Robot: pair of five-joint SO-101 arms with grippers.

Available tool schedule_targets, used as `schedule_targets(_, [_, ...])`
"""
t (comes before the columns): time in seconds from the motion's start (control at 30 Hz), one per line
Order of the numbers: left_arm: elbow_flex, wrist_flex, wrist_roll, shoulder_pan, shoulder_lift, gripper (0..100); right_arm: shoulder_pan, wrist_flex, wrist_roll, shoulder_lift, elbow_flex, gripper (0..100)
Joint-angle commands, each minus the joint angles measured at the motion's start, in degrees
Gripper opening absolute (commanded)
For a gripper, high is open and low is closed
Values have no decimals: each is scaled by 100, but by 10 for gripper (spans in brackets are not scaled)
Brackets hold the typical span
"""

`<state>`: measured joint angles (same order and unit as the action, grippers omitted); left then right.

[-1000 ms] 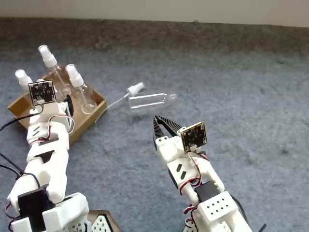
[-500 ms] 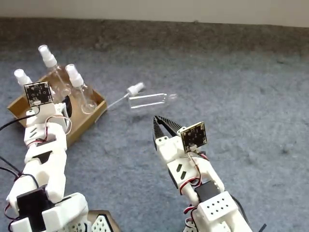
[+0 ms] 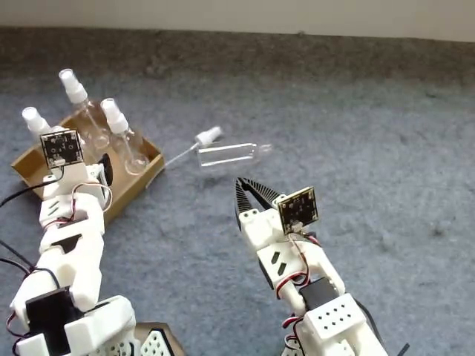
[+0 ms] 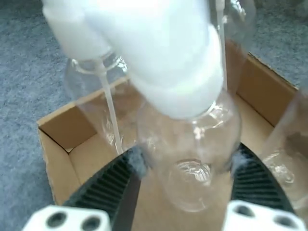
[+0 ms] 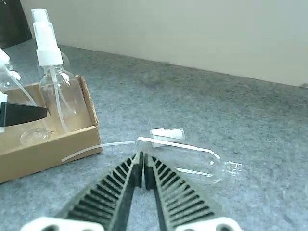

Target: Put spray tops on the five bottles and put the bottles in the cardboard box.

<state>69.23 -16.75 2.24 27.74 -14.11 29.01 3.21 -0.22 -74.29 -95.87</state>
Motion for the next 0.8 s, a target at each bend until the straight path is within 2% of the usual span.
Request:
schedule_targets(0.0, [-31,-79,53,57,-66,272,-92,-31,62,-31,-963,5])
schedule_targets(0.13, [-31,-79,53,75,-66,332,-92,-31,62,-31,-963,5])
schedule_targets(0.77, [356,-70,62,75,-75,334,-92,-31,62,-40,-963,5])
